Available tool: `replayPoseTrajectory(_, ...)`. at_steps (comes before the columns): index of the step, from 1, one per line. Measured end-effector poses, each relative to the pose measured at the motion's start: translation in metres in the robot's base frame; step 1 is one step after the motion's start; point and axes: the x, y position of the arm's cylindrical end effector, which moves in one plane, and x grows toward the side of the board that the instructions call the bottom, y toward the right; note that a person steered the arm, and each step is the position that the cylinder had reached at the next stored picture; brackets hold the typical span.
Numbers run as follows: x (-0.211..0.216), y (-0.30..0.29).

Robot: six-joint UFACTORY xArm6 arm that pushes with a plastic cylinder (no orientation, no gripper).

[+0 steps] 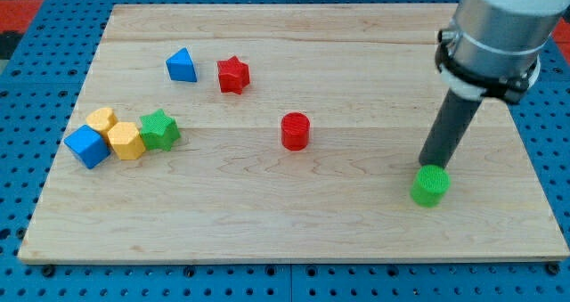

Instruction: Place the green circle at the bottom right side of the board

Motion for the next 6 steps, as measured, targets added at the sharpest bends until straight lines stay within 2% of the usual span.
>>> replayPoseTrajectory(1,0.024,0.033)
replayPoseTrajectory(2,0.008,0.007)
replayPoseTrajectory(3,0.012,-0.056)
replayPoseTrajectory(4,0.062,-0.07)
replayPoseTrajectory(5,0.067,-0.009)
replayPoseTrajectory(6,0.071,-0.009)
